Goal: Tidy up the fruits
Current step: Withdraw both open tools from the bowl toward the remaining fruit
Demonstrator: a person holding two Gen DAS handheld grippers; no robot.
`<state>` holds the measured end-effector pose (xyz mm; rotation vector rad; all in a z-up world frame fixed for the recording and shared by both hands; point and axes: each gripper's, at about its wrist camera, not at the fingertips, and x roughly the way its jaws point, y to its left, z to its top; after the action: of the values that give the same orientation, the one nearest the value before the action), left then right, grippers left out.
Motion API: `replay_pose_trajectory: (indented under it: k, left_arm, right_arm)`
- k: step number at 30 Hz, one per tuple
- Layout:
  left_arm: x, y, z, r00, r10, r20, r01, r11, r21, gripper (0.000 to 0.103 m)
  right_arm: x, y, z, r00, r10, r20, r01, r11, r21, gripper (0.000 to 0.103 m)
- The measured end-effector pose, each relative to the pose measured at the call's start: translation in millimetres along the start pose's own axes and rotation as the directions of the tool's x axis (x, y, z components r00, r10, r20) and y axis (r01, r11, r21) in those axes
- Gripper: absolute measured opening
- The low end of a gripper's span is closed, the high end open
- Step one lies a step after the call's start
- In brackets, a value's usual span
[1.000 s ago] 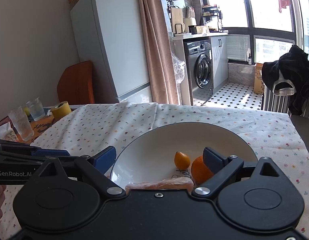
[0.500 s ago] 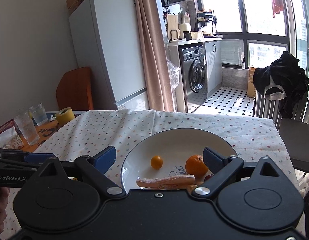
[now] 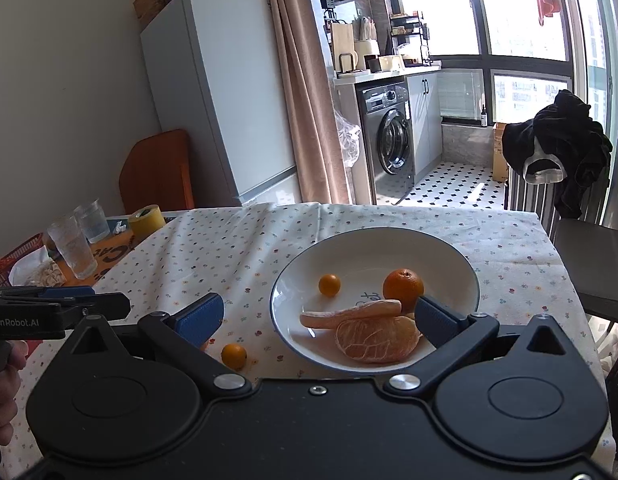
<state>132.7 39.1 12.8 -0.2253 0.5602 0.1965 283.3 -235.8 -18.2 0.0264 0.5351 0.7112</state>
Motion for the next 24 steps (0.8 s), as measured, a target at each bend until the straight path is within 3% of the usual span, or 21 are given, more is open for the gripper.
replay_pose_trajectory:
  k: [5, 24]
  left_arm:
    - [-13, 10, -6, 0.999, 0.032, 0.008, -0.032, 0.999, -0.016, 0.089]
    - [-35, 39, -33, 0.997, 0.063, -0.035, -0.065, 0.997, -0.040, 0.090]
  right_arm:
    - [-8, 8, -8, 1.000, 0.004, -0.005, -0.004, 1.000, 0.007, 0.103]
    - [-23, 44, -31, 0.996, 0.063, -0.058, -0.064, 0.998, -0.016, 0.103]
